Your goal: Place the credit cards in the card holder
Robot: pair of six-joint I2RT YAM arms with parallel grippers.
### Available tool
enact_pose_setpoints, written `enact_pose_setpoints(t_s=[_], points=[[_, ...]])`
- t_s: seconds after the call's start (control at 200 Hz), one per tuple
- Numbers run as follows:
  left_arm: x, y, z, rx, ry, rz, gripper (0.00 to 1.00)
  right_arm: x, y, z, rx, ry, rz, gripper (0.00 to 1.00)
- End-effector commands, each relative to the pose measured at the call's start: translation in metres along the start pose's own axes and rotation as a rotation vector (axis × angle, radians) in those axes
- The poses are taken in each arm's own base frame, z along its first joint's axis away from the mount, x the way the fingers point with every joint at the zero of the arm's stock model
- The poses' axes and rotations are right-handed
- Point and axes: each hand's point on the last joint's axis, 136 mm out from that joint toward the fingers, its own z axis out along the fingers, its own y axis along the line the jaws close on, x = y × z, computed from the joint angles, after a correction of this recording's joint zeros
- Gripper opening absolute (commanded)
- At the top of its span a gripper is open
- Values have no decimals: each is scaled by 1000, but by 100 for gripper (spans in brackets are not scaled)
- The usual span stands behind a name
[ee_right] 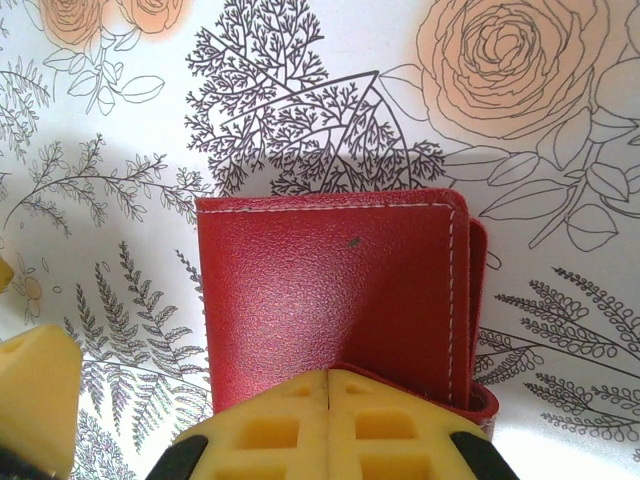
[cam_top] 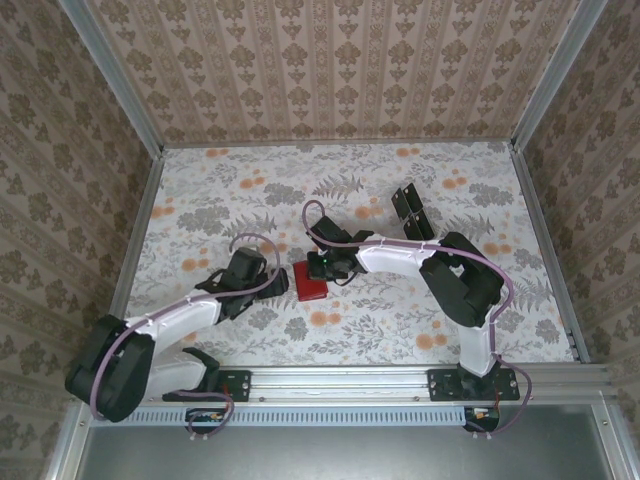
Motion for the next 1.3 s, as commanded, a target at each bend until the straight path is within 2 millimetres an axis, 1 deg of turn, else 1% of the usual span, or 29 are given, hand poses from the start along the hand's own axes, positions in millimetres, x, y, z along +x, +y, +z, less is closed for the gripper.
enact_pose_setpoints(t_s=[0.0,0.17,0.315,0.56,0.655,0.68,0.76,0.925,0.97,1.1,1.295], points=[[-6,-10,3,30,26,30,98,39,-34,15,108,114,4,0],[-12,-21,9,62,34,48,98,39,-39,14,145,118,-6,0],[-16,-25,11,67,31,52,98,42,-53,16,225,145,-31,0],[-13,-22,10,58,36,35,98,61,-77,29,332,220,-67,0],[-13,-22,8,59,35,31,98,64,-81,33,350,237,-82,0],[-13,-22,8,61,34,30,98,69,-86,31,373,261,-89,0],[-13,-22,6,62,30,28,98,73,-91,33,405,286,-109,0],[-13,-21,3,66,23,25,98,85,-101,35,423,322,-110,0],[-14,-21,2,67,19,25,98,86,-100,35,416,325,-106,2],[-13,-20,0,67,17,25,98,85,-93,34,384,320,-98,13],[-15,-18,-5,59,4,25,98,69,-71,28,328,282,-101,23]])
